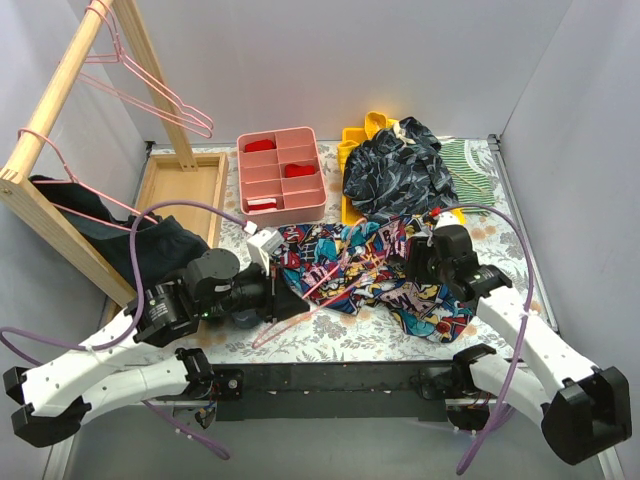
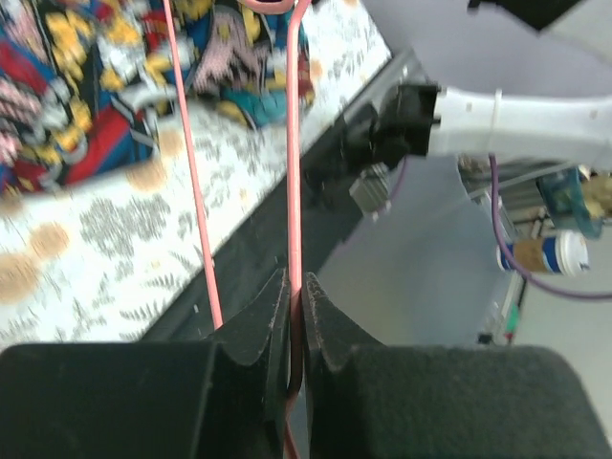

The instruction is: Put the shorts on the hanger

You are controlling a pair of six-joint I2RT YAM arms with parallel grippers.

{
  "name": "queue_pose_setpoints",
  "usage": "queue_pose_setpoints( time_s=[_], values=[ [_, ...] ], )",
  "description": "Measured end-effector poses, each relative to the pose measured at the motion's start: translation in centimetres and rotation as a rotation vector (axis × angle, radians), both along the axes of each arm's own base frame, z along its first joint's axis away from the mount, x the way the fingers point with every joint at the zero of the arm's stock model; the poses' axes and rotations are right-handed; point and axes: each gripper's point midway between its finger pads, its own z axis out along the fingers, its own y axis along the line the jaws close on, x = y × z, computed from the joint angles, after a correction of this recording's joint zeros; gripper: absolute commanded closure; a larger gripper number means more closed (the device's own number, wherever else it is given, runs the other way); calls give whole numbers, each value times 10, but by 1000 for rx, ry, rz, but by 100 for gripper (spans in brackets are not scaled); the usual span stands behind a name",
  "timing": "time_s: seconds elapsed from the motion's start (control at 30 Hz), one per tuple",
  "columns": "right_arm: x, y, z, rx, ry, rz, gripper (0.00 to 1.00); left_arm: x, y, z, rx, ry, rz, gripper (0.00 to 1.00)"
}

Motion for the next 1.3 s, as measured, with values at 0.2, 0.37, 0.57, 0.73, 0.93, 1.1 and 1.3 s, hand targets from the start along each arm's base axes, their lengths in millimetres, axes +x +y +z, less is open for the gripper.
queue_pose_setpoints(
  time_s=[0.2, 0.37, 0.57, 0.73, 0.93, 1.1, 1.3],
  values=[
    [14, 6, -18, -28, 29, -3, 60, -26, 12, -21, -4, 103, -54, 100],
    [28, 4, -15, -66, 30, -31, 98, -25, 4, -35, -1, 123, -67, 100],
    [49, 12, 23, -72, -47, -43, 99, -7, -12, -44, 4, 82, -40, 100],
    [51, 20, 43, -86, -67, -26, 99, 6, -24, -25, -67, -22, -40, 100],
    [45, 10, 37, -147, -34, -42, 99, 15, -35, -31, -47, -60, -53, 100],
    [39, 10, 37, -167, -12, -30, 99, 19, -34, -37, -29, -79, -39, 100],
    [42, 7, 41, -198, -25, -44, 99, 18, -29, -25, -57, -122, -40, 100]
  ],
)
